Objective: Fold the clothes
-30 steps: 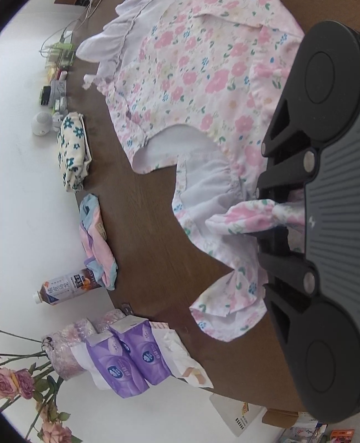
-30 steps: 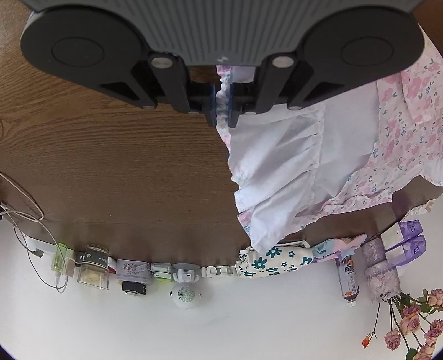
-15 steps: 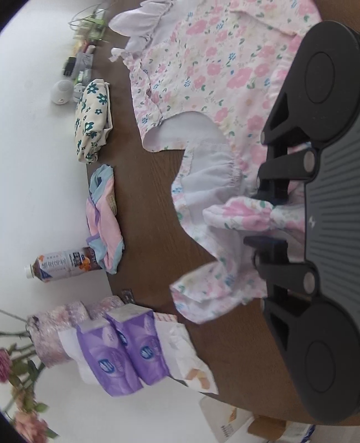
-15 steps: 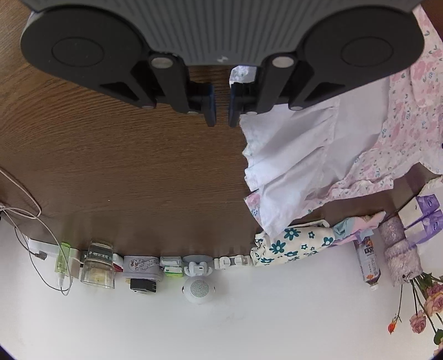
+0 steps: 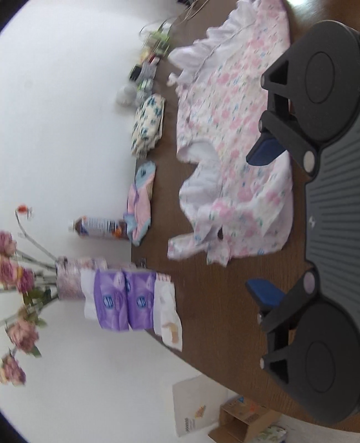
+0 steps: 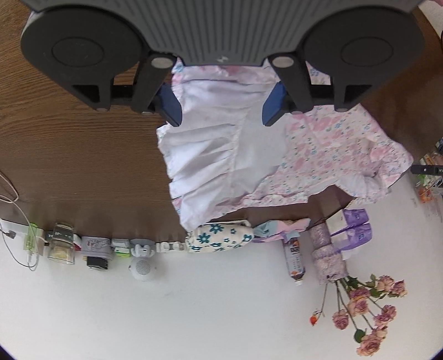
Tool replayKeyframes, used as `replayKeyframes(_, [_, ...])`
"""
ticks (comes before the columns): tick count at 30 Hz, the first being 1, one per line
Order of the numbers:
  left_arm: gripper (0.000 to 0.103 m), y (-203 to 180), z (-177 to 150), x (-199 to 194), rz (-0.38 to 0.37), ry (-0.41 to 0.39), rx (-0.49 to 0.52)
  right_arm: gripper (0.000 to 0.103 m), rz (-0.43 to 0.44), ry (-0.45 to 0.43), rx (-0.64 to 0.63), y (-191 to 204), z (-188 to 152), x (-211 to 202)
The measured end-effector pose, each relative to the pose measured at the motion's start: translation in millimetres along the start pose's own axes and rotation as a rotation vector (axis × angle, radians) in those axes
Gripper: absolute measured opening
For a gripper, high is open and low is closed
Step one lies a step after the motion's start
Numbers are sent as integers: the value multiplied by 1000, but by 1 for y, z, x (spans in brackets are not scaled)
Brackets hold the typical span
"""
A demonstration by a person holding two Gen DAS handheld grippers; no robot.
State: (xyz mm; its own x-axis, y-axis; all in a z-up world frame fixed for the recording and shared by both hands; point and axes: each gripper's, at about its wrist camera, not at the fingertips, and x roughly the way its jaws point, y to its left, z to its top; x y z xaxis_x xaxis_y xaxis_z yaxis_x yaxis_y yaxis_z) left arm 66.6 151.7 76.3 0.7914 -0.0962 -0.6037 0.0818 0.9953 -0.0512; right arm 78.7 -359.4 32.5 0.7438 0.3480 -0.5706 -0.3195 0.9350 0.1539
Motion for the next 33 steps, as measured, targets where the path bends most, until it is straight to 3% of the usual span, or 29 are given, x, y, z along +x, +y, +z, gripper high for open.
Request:
replayKeyframes(7, [88,-75,-3,13,-159,43,170,64,84,64,-55,29,-9,14])
replayKeyframes(9, [88,-95,-3,22,-192,61,206,55,108,90,-71,33,-12,19])
replayKeyframes(13, [88,-127,-4,40,-255,93,263,52,133,138,-109,39,-17,29])
replayKeyframes(16, [87,-146,-1,52,-290,115,301,18,163,144,-161,44,-18,28])
replayKeyframes(19, [83,-161,7,68,-318,149,330,14,174,134,-243,53,-22,20])
replayKeyframes(22, [73,-176,14,88,-334,196,351,14,169,126,-281,58,-26,16])
replayKeyframes(24, [59,-186,17,101,-340,228,366,14,169,120,-288,58,-29,14])
replayKeyframes(28, [51,-199,21,120,-330,276,387,14,172,103,-300,55,-32,12])
replayKeyframes(30, [38,-202,20,127,-327,300,389,14,168,96,-324,57,-34,13])
replayKeyframes(33, [27,-204,21,130,-340,317,394,14,164,85,-357,59,-37,13])
